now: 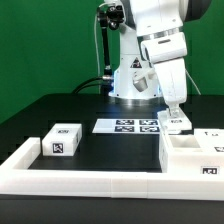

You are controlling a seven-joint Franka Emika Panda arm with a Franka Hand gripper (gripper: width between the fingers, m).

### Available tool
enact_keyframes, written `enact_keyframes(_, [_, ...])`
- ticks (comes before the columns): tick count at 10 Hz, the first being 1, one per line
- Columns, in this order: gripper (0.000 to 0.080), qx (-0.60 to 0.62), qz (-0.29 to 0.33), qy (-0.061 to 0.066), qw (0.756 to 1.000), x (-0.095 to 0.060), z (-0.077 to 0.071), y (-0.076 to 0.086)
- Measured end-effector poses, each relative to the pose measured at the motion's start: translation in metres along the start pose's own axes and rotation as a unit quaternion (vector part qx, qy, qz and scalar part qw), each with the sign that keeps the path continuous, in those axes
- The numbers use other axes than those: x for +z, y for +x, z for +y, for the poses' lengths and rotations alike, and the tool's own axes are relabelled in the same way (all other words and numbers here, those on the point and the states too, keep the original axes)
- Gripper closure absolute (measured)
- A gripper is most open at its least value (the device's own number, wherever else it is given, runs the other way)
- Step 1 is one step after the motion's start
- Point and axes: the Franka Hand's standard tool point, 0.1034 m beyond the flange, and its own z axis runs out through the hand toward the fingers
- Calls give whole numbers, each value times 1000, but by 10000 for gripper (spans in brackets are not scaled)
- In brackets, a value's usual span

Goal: Assemble cabinet

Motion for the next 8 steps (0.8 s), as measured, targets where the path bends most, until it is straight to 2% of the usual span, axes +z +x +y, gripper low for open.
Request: enact_keyframes(8, [737, -1, 6, -8, 1000, 0, 14, 2])
